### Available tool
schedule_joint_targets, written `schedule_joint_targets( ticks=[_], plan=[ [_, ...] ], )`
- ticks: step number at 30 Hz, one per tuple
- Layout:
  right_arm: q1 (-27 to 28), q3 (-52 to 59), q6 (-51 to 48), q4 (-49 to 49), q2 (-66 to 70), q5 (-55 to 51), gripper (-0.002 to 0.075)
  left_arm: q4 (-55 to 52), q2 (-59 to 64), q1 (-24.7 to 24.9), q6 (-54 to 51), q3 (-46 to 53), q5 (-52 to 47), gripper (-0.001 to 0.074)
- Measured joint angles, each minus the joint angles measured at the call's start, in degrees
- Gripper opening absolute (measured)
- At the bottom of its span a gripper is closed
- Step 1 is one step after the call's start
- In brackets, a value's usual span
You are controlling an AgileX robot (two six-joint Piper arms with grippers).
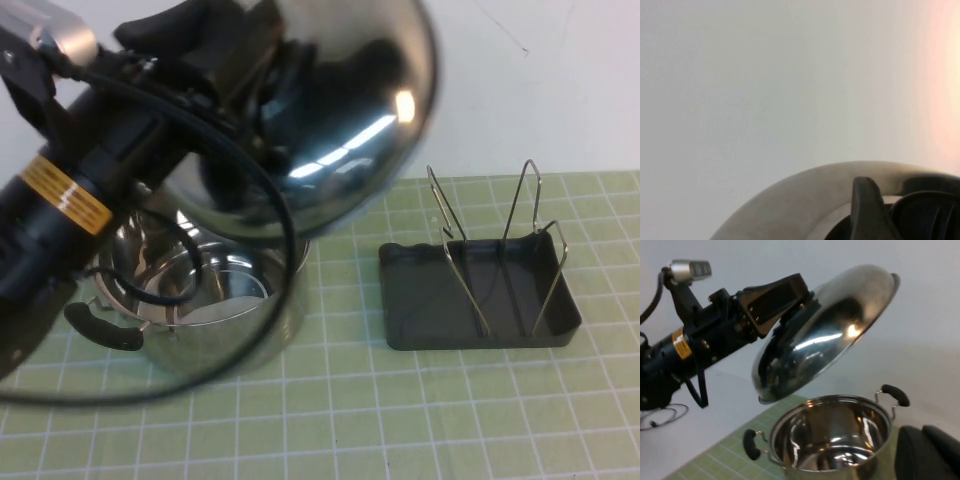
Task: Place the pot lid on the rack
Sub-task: Hand over the pot lid
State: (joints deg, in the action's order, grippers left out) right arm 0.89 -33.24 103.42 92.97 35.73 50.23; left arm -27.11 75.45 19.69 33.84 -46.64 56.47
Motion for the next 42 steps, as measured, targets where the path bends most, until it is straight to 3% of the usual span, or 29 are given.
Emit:
schedule_joint_targets(
  ticks=[3, 6, 9, 12, 14, 17, 21, 25, 28, 30, 34, 37, 42],
  plan=[
    [0.00, -0.69, -0.17, -5.61, 4.20, 3.11, 0.0002, 1.57, -0.89, 5.07, 0.08, 0.00, 3.15, 0.0312],
    [0.00, -0.82, -1.06, -11.95, 7.61, 8.09, 0.0067, 4.03, -0.94, 9.12, -1.14, 0.00, 4.94, 0.0312],
    [0.00, -0.82, -1.33, -17.28, 10.41, 14.07, 0.0230, 6.31, -0.94, 12.77, -4.00, 0.10, 4.84, 0.0312],
    [0.00, -1.01, -1.05, -21.24, 12.53, 16.46, 0.0458, 7.53, -0.94, 15.01, -4.75, 0.10, 4.84, 0.0312],
    [0.00, -1.01, -0.56, -22.43, 13.77, 16.80, 0.0549, 8.17, -0.94, 16.53, -4.97, 0.10, 4.84, 0.0312],
    [0.00, -1.01, 0.67, -22.97, 15.58, 17.17, 0.0610, 8.28, -0.94, 18.50, -5.69, 0.10, 4.84, 0.0312],
    [0.00, -1.01, 1.48, -23.10, 17.82, 17.82, 0.0630, 8.50, -0.82, 20.33, -6.47, 0.10, 4.95, 0.0311],
    [0.00, -1.06, 1.62, -24.80, 19.89, 18.48, 0.0624, 8.50, 0.46, 22.10, -8.03, 0.10, 4.95, 0.0311],
    [-0.24, -1.06, 1.71, -25.51, 20.80, 18.52, 0.0570, 7.98, 1.50, 22.79, -8.55, 0.10, 4.95, 0.0311],
    [-0.30, -1.06, 1.00, -25.86, 21.01, 18.37, 0.0488, 7.69, 1.90, 22.88, -8.68, 0.10, 4.95, 0.0311],
    [-0.59, -1.15, 0.09, -27.60, 21.01, 19.77, 0.0238, 7.18, 2.22, 23.02, -9.37, 0.22, 4.02, 0.0310],
    [-0.68, -1.15, -0.88, -28.06, 21.01, 21.01, 0.0177, 7.18, 2.36, 23.02, -9.37, 0.31, 3.24, 0.0323],
    [-0.68, -0.99, -4.46, -27.23, 21.15, 17.64, 0.0036, 6.67, 2.36, 23.04, -9.14, 0.31, 3.20, 0.0489]
  ],
)
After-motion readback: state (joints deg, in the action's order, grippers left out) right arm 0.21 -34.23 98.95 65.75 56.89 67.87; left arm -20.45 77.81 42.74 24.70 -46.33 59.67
